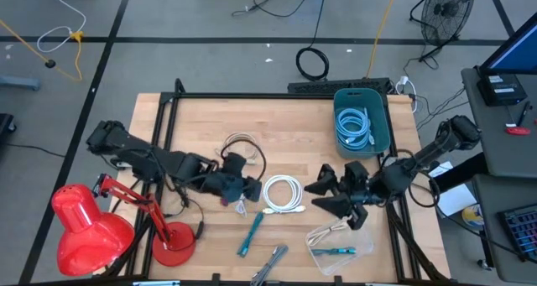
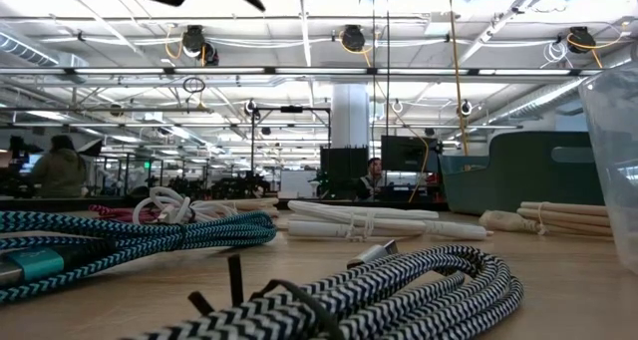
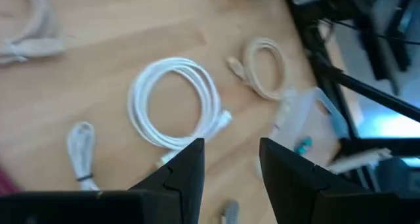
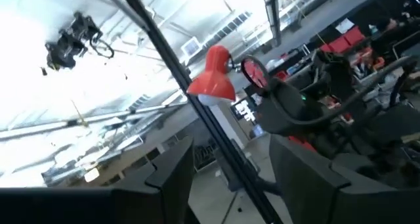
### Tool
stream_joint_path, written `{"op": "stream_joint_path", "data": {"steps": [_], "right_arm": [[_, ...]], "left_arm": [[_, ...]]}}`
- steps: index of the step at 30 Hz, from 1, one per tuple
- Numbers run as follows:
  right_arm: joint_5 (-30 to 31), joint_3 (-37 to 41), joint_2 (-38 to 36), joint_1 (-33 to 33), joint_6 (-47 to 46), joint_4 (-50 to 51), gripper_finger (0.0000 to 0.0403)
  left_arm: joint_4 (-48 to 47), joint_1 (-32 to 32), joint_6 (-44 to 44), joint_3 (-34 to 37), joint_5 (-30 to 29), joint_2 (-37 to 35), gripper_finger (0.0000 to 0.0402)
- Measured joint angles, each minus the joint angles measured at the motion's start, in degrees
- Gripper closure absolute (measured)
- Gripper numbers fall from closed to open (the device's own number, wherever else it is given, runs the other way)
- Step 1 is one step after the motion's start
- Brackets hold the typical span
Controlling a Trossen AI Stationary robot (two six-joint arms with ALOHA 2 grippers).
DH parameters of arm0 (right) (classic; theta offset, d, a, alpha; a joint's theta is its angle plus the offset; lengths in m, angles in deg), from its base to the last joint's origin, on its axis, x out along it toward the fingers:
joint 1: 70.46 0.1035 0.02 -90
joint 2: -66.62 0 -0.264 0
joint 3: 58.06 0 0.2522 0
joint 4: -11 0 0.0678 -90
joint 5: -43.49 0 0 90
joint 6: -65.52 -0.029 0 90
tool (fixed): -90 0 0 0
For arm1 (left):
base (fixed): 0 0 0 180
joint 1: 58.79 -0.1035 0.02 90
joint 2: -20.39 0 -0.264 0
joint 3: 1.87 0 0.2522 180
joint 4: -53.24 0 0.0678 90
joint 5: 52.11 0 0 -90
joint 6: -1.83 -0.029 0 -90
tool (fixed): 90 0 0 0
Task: Pick & Place USB Port
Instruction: Put the red charger cable into the transparent bin
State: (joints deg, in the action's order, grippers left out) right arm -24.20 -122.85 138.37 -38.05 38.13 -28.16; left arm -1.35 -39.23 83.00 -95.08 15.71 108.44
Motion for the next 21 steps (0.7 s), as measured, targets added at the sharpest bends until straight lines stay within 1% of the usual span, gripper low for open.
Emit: {"op": "stream_joint_path", "data": {"steps": [3,6,10,13,16,19,21], "right_arm": [[-0.66,0.00,-0.83,-1.59,-0.66,0.19,0.0212],[-5.43,0.00,-2.52,-4.59,-1.36,3.16,0.0215],[-14.74,0.00,-6.51,-11.47,-6.29,13.58,0.0218],[-19.03,0.00,-9.69,-16.22,-7.52,23.82,0.0218],[-19.63,0.00,-12.38,-19.80,-7.21,32.44,0.0218],[-19.57,0.01,-14.15,-22.47,-6.33,37.95,0.0219],[-19.61,0.02,-14.85,-23.89,-5.90,40.07,0.0219]], "left_arm": [[-1.98,-3.05,0.02,0.01,0.22,0.00,0.0254],[-4.79,-6.52,0.03,0.00,1.44,0.00,0.0254],[-10.96,-11.33,0.40,0.02,6.28,0.00,0.0254],[-15.66,-14.41,-0.05,0.02,10.10,0.00,0.0254],[-20.01,-16.27,-0.05,0.02,10.99,0.00,0.0254],[-23.85,-17.27,-0.32,0.17,11.94,0.00,0.0254],[-23.92,-17.85,-1.19,1.64,13.70,-0.02,0.0254]]}}
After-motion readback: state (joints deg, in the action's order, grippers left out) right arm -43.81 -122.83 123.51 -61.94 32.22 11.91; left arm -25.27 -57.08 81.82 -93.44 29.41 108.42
